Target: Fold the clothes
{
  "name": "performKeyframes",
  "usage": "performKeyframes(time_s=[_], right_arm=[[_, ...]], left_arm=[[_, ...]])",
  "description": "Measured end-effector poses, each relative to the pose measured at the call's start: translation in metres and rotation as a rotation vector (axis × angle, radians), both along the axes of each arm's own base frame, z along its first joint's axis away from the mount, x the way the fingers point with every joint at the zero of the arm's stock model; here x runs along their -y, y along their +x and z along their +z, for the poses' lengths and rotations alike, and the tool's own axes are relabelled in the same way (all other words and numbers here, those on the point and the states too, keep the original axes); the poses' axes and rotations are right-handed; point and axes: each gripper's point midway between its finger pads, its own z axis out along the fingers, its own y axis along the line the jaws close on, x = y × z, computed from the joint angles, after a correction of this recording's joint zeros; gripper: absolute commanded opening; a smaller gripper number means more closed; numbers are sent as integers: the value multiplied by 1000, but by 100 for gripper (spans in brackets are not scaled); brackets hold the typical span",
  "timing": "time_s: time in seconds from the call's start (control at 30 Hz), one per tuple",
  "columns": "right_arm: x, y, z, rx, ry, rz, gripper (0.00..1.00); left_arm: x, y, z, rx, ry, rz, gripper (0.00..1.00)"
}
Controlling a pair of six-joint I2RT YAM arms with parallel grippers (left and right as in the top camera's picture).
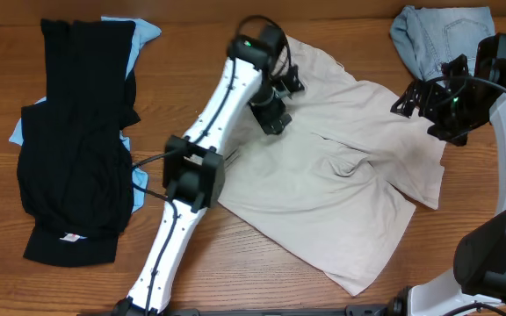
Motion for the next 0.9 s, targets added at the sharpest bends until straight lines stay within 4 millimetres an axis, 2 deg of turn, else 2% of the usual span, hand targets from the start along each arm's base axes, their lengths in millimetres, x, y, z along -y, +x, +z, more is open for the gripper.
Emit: performKeyframes(time_s=[0.17,0.37,0.5,0.77,0.9], right_arm=[[1,0,0,-1,-6,0,100],[2,0,-1,-2,-10,0,100],[2,0,-1,0,-11,0,100],[2,5,0,14,-13,-10,100],[3,11,1,38,-15,-25,100]], left_arm=[[-4,0,-7,4,44,9,100],[-27,0,-13,-11,155,161,100],[-58,0,-14,-61,217,362,100],[-153,13,-11,-226,162,795,100],[-178,18,-7,-262,120,895,99]])
